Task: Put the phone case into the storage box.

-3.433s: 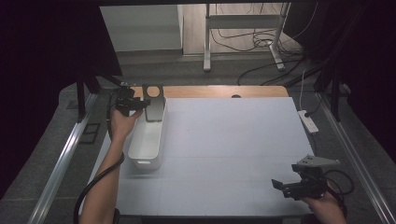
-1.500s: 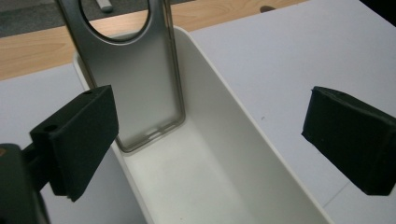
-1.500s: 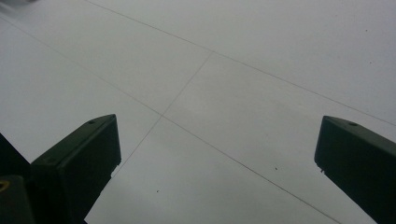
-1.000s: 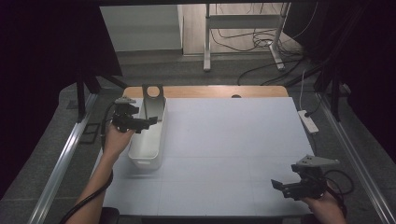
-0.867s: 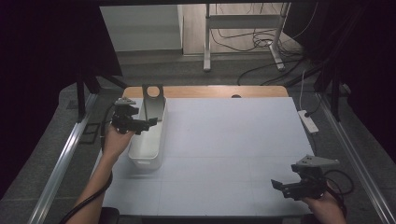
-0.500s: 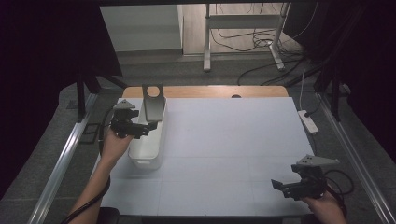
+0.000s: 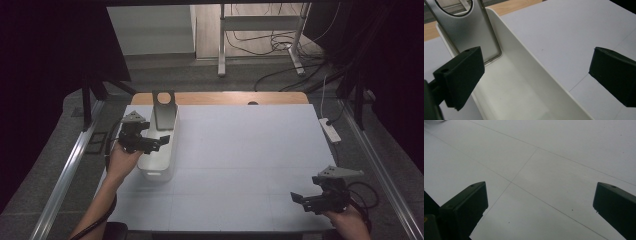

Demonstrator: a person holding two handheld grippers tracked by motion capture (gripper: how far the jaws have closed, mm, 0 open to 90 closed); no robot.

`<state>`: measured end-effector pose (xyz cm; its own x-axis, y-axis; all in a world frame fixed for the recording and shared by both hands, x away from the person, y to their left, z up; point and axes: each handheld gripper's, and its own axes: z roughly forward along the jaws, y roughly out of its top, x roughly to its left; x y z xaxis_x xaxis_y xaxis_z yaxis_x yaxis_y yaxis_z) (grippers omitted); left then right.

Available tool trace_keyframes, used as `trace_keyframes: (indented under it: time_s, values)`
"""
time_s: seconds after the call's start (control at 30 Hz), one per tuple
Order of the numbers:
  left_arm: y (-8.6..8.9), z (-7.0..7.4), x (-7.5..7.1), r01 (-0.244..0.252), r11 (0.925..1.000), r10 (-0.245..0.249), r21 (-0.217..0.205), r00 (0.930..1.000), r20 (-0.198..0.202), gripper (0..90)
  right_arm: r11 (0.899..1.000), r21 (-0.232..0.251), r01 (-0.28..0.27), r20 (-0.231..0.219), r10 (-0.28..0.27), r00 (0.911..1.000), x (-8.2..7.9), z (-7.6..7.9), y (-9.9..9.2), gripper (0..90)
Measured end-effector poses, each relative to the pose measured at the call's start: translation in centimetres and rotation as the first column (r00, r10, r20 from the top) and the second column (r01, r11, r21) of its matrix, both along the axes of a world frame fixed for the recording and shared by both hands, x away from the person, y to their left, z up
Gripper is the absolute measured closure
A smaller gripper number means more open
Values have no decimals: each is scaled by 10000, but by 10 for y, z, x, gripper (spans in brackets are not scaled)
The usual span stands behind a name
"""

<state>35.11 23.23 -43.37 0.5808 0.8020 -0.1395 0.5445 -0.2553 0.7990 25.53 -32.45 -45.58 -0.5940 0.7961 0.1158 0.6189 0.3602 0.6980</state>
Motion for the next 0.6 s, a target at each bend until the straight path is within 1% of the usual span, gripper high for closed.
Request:
trace_keyframes:
  time_s: [0.47,0.6]
  values:
    - [3,-7,-15,-64,10000,64,-33,9999,-114,7,10000,-33,-34,74,34,10000,-1,0,0,1]
    - [4,-9,-20,-92,10000,92,35,9998,-169,7,10000,-48,-30,102,30,9999,-1,1,0,1]
